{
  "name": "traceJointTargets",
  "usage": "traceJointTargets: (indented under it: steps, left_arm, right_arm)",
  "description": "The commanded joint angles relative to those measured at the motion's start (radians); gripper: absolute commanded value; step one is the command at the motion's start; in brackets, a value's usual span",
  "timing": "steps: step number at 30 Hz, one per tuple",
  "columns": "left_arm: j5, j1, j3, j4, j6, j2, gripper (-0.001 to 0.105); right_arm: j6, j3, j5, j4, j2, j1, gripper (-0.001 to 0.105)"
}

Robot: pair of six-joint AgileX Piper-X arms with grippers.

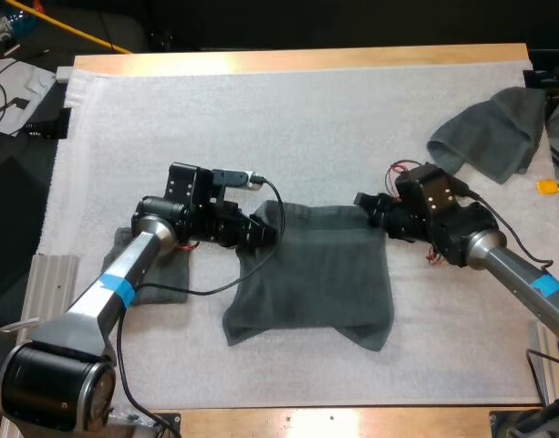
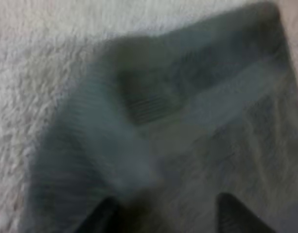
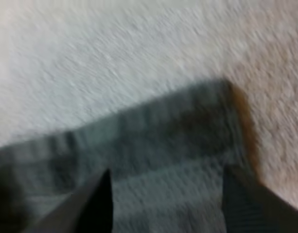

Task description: Pick towel from pile, fold and stack

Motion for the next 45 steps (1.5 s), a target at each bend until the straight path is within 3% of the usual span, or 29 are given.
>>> traceJointTargets:
  steps: [1, 11, 14, 20, 26, 37, 39, 45]
  left_arm:
    - [0.052, 0.009, -0.033, -0.032, -0.04, -0.017, 0.062]
    - [0.064, 0.022, -0.104, 0.08, 0.013, -0.11, 0.057]
    - [0.072, 0.019, -0.097, 0.053, -0.003, -0.1, 0.057]
    - [0.053, 0.017, -0.098, 0.159, 0.042, -0.239, 0.057]
    - [-0.014, 0.016, -0.099, 0.314, 0.086, -0.393, 0.057]
    - [-0.096, 0.018, -0.099, 0.545, 0.109, -0.678, 0.057]
    - [-0.087, 0.017, -0.083, 0.518, 0.105, -0.655, 0.057]
    - [-0.109, 0.019, -0.014, 0.627, 0.104, -0.794, 0.058]
  right_arm:
    - [-0.025, -0.005, -0.028, -0.07, -0.006, -0.014, 0.052]
    - [-0.225, -0.001, -0.037, -0.03, -0.154, -0.003, 0.05]
    - [-0.22, -0.004, -0.028, -0.053, -0.159, -0.007, 0.051]
    - [-0.311, -0.006, 0.001, 0.094, -0.28, -0.002, 0.051]
    - [-0.371, -0.006, 0.018, 0.3, -0.41, 0.007, 0.051]
    - [-0.357, -0.002, 0.036, 0.523, -0.619, 0.121, 0.051]
    - [-0.356, -0.005, 0.043, 0.508, -0.608, 0.118, 0.05]
    - [-0.26, -0.008, 0.158, 0.644, -0.685, 0.28, 0.05]
